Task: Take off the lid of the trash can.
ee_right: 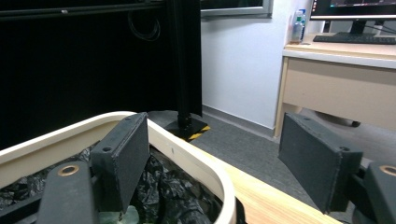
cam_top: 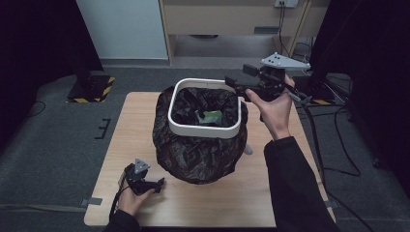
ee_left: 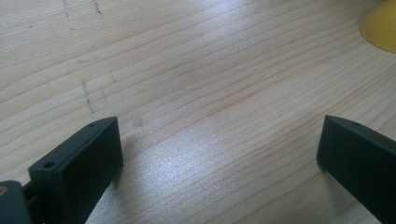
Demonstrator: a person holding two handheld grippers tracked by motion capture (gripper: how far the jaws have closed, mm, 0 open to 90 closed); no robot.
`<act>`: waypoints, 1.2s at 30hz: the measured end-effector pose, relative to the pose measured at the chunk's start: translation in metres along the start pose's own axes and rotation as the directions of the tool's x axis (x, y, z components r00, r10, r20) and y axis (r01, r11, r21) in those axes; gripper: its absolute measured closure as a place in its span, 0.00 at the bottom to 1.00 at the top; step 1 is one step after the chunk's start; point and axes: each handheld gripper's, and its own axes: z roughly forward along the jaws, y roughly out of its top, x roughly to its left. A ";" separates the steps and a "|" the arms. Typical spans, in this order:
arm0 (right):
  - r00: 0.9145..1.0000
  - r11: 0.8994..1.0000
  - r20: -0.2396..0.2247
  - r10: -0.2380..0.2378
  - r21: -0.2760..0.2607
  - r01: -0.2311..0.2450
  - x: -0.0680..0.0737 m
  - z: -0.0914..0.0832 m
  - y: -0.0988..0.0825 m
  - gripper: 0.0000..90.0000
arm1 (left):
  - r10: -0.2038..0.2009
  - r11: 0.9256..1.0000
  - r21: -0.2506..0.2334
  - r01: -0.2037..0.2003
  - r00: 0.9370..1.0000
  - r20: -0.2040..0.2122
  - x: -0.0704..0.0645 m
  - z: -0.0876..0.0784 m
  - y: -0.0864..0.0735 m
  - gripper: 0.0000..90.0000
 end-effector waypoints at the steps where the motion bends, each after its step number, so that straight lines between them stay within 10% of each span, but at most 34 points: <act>1: 1.000 1.000 -0.003 -0.002 0.001 0.002 0.001 0.002 0.000 0.27 | 0.000 1.000 0.000 0.000 1.000 0.000 0.000 0.000 0.000 0.00; 36: 0.998 0.987 0.022 -0.060 0.153 0.056 0.009 0.046 -0.019 0.42 | 0.001 1.000 0.000 -0.001 1.000 0.002 0.000 0.000 0.000 0.00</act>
